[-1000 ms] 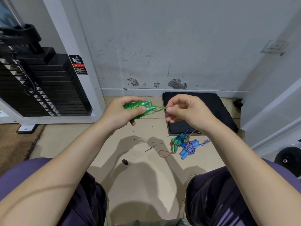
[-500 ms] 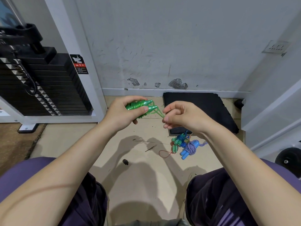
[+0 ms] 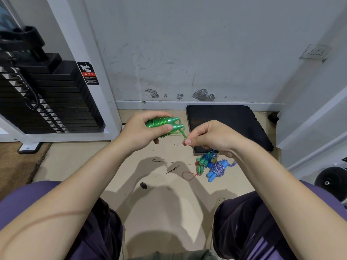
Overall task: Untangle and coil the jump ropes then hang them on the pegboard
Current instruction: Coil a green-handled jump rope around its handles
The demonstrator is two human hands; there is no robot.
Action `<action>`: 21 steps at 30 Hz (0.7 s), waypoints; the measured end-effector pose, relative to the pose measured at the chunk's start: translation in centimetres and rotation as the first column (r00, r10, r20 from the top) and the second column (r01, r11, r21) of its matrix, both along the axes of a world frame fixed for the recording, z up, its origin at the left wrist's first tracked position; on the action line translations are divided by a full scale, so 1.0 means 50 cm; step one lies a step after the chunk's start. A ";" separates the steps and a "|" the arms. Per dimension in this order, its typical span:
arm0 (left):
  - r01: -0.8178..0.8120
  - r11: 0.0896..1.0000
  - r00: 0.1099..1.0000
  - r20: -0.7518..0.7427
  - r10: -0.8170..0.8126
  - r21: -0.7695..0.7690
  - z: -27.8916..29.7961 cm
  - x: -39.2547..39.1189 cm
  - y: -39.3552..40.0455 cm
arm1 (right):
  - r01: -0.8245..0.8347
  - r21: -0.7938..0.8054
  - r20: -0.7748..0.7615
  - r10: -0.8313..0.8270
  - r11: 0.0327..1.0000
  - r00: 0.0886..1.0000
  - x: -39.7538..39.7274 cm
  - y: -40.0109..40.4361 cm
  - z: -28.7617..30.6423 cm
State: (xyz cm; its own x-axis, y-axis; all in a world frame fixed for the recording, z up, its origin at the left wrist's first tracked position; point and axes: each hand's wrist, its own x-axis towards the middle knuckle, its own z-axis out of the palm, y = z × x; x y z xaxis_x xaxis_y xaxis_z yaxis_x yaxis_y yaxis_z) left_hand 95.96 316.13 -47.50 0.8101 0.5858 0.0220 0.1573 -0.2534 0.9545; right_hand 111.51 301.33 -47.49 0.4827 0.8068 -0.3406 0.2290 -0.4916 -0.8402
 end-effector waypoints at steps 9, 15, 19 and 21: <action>0.211 0.977 0.971 -0.109 -0.215 -0.044 0.007 -0.011 0.015 | 0.116 0.140 -0.382 -0.055 0.983 0.923 0.024 -0.005 0.010; 0.324 0.940 0.935 -0.115 -0.335 -0.106 0.002 -0.008 0.008 | 0.074 0.159 -0.508 0.017 0.984 0.861 0.015 0.001 0.016; 0.355 0.927 0.927 -0.085 -0.366 -0.121 -0.003 -0.009 0.008 | 0.044 0.126 -0.540 0.031 0.991 0.841 0.010 0.003 0.016; 0.356 0.926 0.927 -0.077 -0.367 -0.125 -0.005 -0.009 0.009 | 0.041 0.099 -0.542 0.020 0.994 0.840 0.009 0.004 0.015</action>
